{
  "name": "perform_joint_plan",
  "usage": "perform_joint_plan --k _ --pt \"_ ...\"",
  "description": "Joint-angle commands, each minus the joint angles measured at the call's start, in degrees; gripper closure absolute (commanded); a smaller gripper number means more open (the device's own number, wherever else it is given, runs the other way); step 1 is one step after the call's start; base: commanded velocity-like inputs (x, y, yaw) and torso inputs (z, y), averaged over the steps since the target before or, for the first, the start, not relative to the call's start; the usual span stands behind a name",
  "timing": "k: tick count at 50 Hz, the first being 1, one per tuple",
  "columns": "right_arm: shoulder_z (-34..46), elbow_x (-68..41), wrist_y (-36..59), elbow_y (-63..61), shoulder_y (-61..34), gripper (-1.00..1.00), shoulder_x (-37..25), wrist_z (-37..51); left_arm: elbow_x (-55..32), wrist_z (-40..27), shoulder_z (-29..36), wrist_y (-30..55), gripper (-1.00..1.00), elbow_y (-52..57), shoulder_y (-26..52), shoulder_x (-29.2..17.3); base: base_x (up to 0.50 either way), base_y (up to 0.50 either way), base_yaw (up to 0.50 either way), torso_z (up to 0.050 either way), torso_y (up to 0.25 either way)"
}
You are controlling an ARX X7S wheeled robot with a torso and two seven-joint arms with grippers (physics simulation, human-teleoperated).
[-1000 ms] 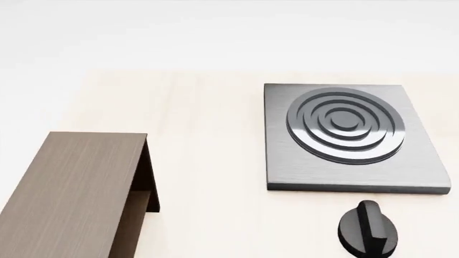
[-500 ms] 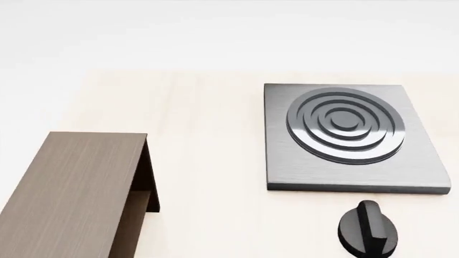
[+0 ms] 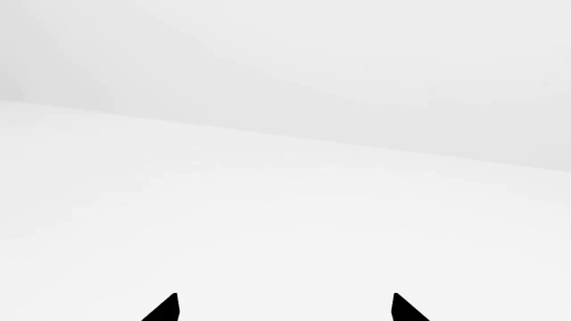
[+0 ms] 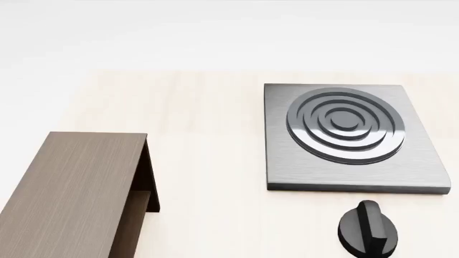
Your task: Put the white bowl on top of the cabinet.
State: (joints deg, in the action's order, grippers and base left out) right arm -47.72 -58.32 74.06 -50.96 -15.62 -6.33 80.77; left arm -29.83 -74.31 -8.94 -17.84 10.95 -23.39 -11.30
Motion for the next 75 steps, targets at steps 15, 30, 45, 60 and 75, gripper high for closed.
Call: perform_joint_plan --k 15,30,45,60,75 --pt "3.3 10.9 -8.7 12.5 2.0 -1.0 -0.6 -5.8 1.6 1.2 -0.8 -0.3 -1.0 -0.1 0.1 0.9 0.0 0.0 0.0 0.0 0.0" --pt "9.0 14.3 -11.4 20.8 0.6 -1.0 -1.4 -8.7 1.6 1.2 -0.7 -0.3 -1.0 -0.2 0.0 0.8 0.0 0.0 0.0 0.0 0.0" --pt "7.9 15.4 -14.6 25.6 2.4 -1.0 -1.3 -10.5 1.7 1.0 -0.6 -0.3 -1.0 -0.2 0.0 0.8 0.0 0.0 0.0 0.0 0.0" --pt "7.2 16.1 -17.1 30.5 2.8 -1.0 -1.1 -11.9 1.7 0.9 -0.6 -0.3 -1.0 -0.1 -0.1 0.8 0.0 0.0 0.0 0.0 0.0" --pt "5.6 16.2 -19.4 34.1 3.7 -1.0 -0.7 -12.7 1.7 0.8 -0.6 -0.3 -1.0 -0.1 -0.2 0.7 0.0 0.0 0.0 0.0 0.0"
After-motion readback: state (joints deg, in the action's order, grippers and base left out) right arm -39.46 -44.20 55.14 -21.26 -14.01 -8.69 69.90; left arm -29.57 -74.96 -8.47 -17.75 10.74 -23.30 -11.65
